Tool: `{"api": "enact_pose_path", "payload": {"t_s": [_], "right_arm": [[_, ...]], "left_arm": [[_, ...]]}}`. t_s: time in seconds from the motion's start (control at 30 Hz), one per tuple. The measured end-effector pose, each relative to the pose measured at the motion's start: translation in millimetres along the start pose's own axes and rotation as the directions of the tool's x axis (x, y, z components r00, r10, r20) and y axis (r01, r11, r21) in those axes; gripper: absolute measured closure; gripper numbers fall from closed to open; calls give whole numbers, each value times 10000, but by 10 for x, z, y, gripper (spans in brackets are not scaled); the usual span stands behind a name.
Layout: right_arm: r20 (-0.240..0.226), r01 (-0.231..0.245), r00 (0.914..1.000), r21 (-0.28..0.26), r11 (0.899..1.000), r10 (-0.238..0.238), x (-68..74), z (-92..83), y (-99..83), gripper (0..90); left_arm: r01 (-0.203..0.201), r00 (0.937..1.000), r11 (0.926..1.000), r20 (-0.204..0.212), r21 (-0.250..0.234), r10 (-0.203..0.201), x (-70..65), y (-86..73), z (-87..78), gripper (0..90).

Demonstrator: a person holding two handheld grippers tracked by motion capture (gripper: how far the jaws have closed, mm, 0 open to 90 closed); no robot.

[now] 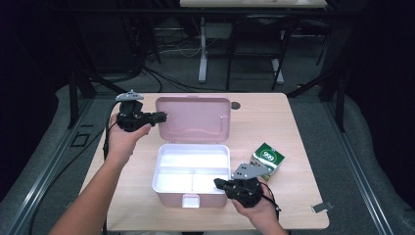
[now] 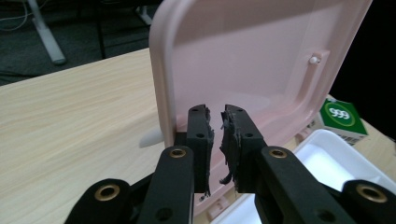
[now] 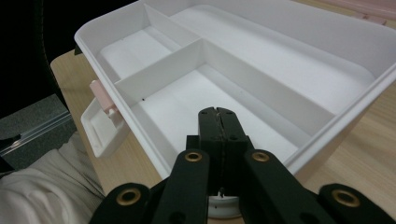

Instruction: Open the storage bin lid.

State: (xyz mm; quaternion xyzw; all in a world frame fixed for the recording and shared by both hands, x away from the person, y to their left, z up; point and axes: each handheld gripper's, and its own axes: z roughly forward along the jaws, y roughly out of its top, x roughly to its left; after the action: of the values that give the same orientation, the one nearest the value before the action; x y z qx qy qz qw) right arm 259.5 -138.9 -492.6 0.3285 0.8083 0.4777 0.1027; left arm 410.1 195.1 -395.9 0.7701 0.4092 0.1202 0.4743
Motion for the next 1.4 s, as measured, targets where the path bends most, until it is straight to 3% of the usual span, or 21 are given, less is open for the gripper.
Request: {"api": "enact_pose_path", "payload": {"t_s": [0.7,1.0,1.1,1.13,1.17,1.23,1.27,1.3,1.4], "right_arm": [[-108,-23,9999,-66,10000,22,-20,-2,-6,900],[-123,-91,9999,-55,9999,90,-22,-3,-5,900],[-145,-124,9998,-59,9999,123,-23,-2,-5,900],[-118,-80,9999,-65,9999,79,-19,-2,-4,900],[-118,-80,9999,-65,9999,79,-19,-2,-4,900],[-45,-47,10000,-21,10000,47,-12,-1,0,900],[-22,-40,10000,80,10000,41,-11,-8,4,900],[-6,-82,10000,77,9999,82,-9,-7,6,900],[-10,-98,10000,61,9999,98,-10,-3,11,900]], "left_arm": [[-269,9996,9994,27,224,269,-39,-11,-52,698],[-944,9955,9901,26,1034,947,-64,20,-144,668],[-1257,9920,9828,84,1354,1257,-97,50,-186,662],[-1498,9887,9753,160,1624,1492,-123,63,-201,661],[-1498,9887,9753,160,1624,1492,-123,63,-201,660],[-1862,9824,9628,263,1957,1847,-155,72,-209,658],[-2214,9751,9480,430,2285,2173,-185,81,-211,658],[-2337,9723,9425,475,2388,2291,-197,83,-208,658],[-2802,9596,9122,615,2991,2746,-245,100,-193,663]]}}
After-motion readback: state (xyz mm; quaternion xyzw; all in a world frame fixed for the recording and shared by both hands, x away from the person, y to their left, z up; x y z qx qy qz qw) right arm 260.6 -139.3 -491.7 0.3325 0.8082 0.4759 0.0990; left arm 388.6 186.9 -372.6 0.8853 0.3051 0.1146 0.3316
